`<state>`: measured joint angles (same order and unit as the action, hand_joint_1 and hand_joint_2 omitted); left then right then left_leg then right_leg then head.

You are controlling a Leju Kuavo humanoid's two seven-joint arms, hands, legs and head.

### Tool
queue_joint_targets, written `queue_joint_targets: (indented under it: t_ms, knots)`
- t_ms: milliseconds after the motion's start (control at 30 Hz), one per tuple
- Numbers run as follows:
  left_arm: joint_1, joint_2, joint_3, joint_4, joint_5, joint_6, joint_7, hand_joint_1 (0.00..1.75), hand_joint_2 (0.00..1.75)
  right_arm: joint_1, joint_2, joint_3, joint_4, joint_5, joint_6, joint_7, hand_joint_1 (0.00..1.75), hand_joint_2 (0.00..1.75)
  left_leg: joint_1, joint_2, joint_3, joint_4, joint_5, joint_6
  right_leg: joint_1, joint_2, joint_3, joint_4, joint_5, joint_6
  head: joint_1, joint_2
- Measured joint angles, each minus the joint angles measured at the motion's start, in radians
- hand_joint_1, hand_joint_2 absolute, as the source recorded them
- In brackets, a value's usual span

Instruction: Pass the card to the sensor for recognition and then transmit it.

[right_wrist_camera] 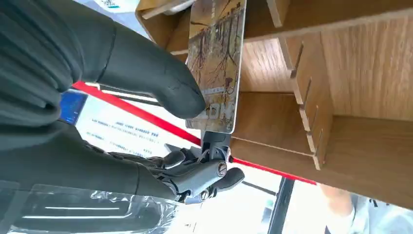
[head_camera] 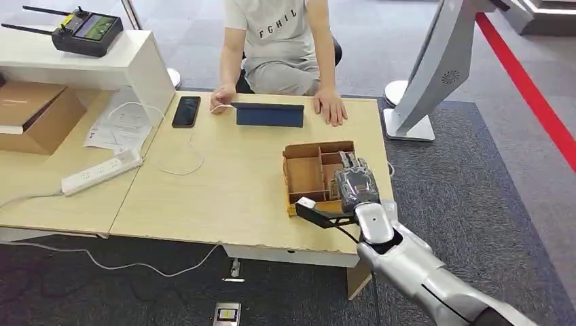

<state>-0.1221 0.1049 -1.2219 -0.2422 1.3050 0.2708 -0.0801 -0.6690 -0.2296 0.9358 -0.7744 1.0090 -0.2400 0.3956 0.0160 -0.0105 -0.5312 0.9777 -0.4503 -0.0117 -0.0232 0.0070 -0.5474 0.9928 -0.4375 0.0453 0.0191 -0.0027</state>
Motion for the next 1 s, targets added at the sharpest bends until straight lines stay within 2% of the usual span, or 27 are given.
queue_joint_targets:
  t_ms: [633,1000]
  knots:
    - [0.0,0.0,-0.003,0.0,0.0,0.002,-0.003,0.0,0.0,-0.019,-0.01,-0.027,-0.021,-0.006,-0.101,-0.003,1.75,1.75,0.0,0.0,0.0,0.0,0.0,0.0,0.0,0.0,0.0,0.0,0.0,0.0,0.0,0.0]
    - [0.0,0.0,-0.005,0.0,-0.001,0.002,-0.003,0.0,0.0,-0.026,-0.014,-0.042,-0.029,-0.003,-0.11,-0.003,1.75,1.75,0.0,0.0,0.0,0.0,0.0,0.0,0.0,0.0,0.0,0.0,0.0,0.0,0.0,0.0]
